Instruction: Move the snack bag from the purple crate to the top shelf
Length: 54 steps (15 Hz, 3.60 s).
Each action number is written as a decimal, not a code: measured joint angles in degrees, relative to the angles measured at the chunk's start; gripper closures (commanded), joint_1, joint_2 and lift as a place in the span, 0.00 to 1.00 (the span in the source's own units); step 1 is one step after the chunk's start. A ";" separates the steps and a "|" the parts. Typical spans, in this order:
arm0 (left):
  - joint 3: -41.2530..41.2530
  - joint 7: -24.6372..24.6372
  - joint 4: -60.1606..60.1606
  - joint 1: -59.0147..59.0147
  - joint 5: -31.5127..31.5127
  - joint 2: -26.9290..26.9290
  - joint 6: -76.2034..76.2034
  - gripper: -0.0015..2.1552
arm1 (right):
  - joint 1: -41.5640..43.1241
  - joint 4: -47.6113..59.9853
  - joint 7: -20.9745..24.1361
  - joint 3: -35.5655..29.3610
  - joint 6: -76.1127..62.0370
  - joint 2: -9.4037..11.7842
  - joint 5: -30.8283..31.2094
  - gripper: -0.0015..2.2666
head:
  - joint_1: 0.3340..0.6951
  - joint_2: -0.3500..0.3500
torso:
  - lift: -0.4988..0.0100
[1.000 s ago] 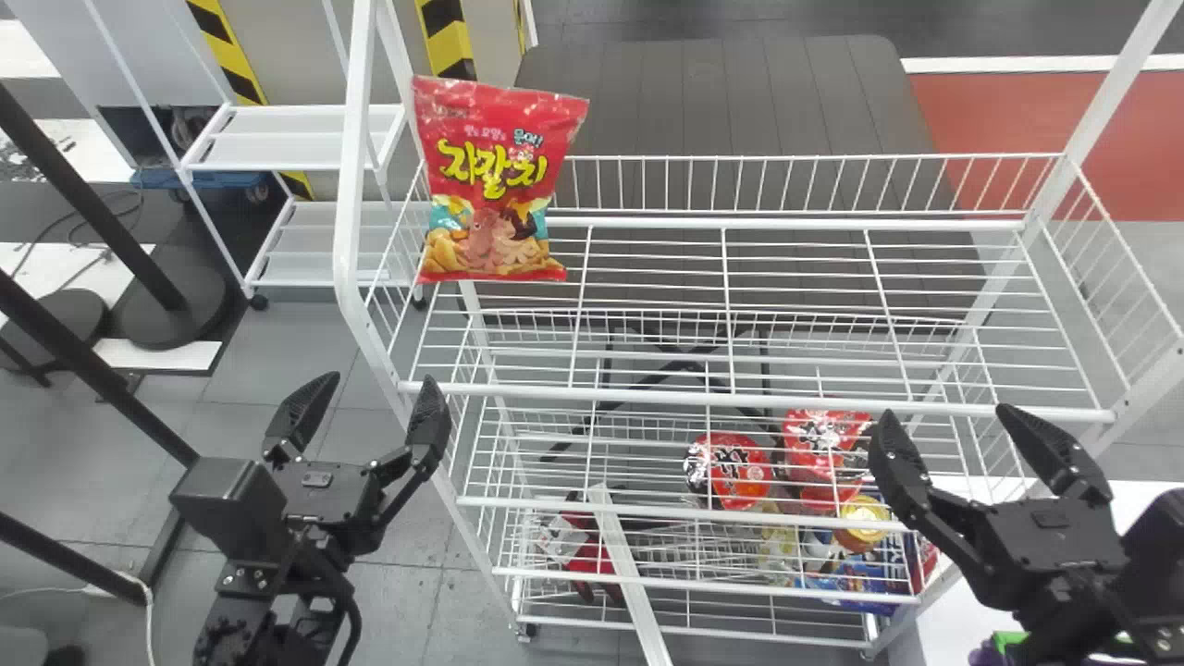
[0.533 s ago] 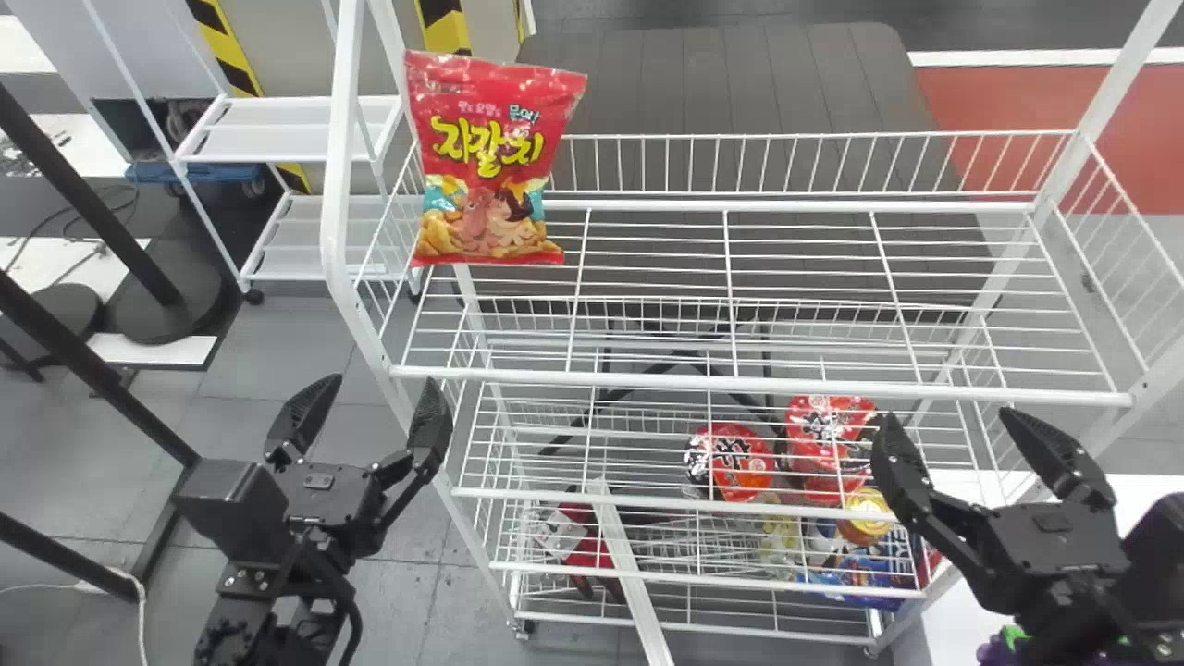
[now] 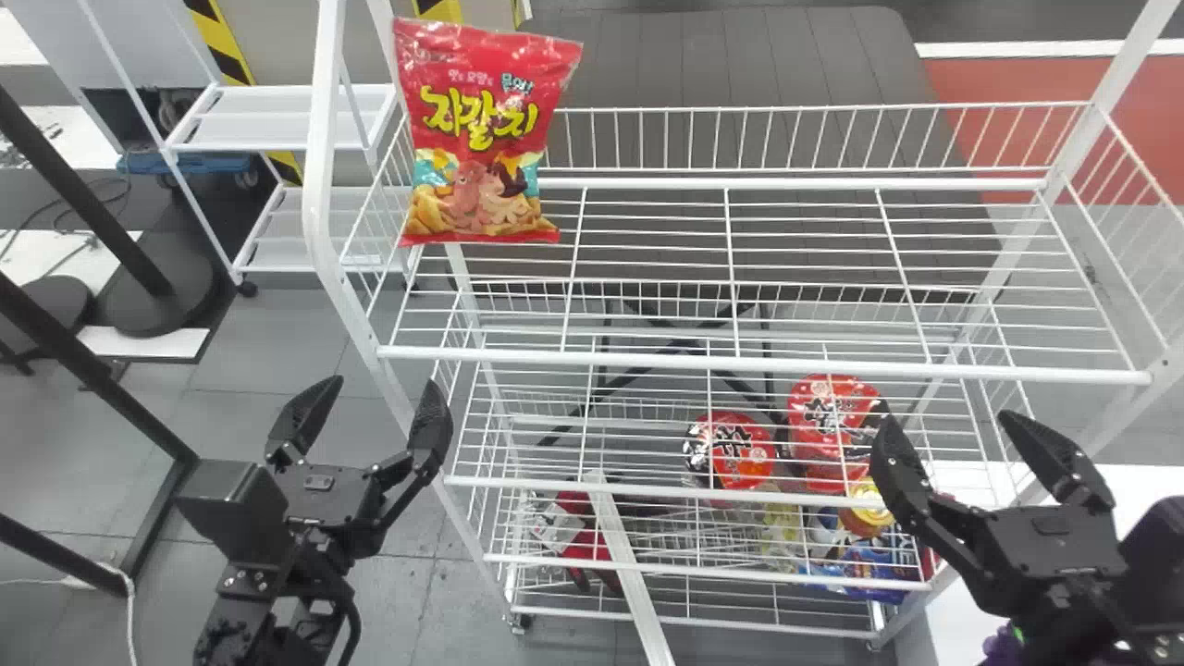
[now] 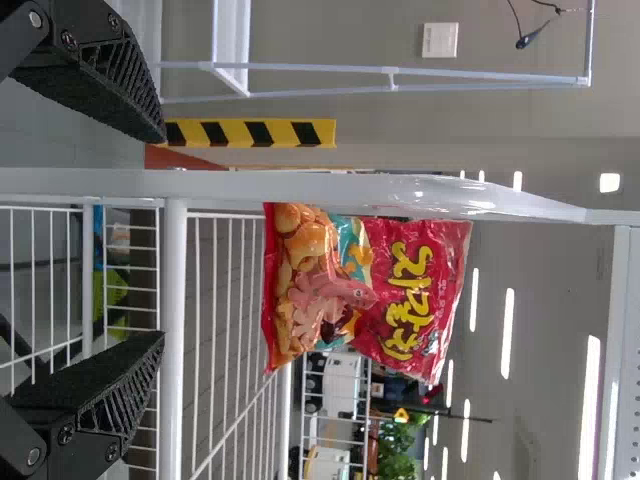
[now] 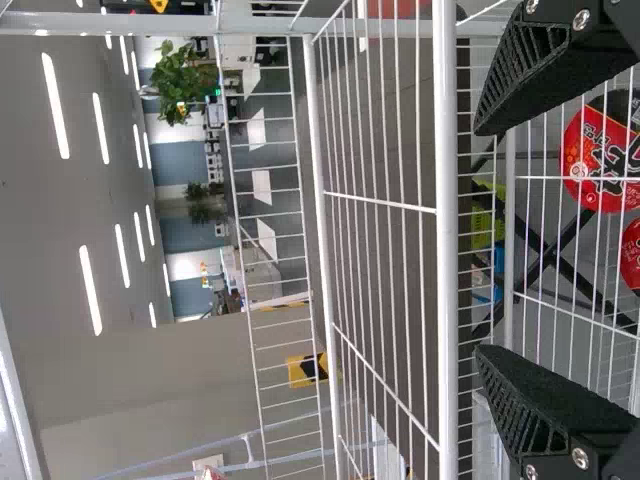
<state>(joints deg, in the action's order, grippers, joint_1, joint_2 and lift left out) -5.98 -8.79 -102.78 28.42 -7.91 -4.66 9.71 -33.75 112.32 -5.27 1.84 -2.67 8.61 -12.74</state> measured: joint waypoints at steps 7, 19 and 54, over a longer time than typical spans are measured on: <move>0.09 0.00 0.47 -0.04 -0.14 0.00 0.19 0.06 | 0.00 -0.30 0.09 -0.01 -0.17 0.00 -0.09 0.01 | 1.00 0.62 | 0.75; 0.21 -0.08 0.65 -0.04 -0.09 0.00 0.53 0.06 | 0.00 -0.31 0.53 0.00 -0.30 0.00 -0.18 0.01 | 1.00 0.62 | 0.66; 1.12 -0.79 2.82 -0.37 0.09 -0.18 2.62 0.06 | -0.20 -0.88 0.83 -0.05 0.13 0.09 0.60 0.01 | 1.00 0.60 | 0.39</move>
<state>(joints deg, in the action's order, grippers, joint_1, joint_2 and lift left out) -4.85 -9.58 -99.96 28.05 -7.82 -4.83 12.33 -33.95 111.45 -4.44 1.79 -2.54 8.70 -12.14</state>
